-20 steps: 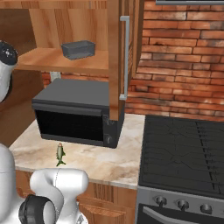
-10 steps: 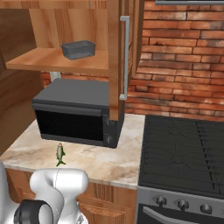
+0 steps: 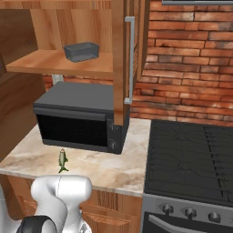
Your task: Retrieve the tupperware from the cabinet, then place the raw meat into the tupperware to avoid contamination.
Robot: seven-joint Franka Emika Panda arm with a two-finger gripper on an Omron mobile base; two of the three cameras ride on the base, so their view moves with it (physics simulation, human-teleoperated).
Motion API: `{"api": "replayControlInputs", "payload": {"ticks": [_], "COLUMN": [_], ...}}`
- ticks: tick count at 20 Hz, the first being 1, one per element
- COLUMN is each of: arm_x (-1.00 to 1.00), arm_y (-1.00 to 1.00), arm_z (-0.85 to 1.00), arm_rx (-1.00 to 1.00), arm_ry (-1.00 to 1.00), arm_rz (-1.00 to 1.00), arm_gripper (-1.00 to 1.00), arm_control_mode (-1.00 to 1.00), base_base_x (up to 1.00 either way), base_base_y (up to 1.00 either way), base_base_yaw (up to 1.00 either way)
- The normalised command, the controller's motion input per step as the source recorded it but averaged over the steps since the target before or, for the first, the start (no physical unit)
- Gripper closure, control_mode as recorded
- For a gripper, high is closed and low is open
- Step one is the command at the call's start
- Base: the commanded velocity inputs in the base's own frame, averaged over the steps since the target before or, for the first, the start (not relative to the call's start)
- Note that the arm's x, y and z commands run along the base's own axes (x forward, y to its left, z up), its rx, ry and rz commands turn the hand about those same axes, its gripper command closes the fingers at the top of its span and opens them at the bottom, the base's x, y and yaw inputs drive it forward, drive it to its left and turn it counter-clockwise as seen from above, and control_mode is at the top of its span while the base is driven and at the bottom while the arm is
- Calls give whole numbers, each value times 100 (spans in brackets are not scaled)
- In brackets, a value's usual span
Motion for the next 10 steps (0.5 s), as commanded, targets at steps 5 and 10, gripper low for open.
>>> {"api": "replayControlInputs", "payload": {"ticks": [5,10], "arm_x": [-28,-6], "arm_y": [-45,-63], "arm_z": [10,1], "arm_rx": [0,0], "arm_ry": [-2,2], "arm_rz": [-8,-15], "arm_gripper": [-100,-100], "arm_control_mode": [-100,-100], "base_base_x": [0,0], "base_base_y": [0,0], "base_base_yaw": [0,0]}}
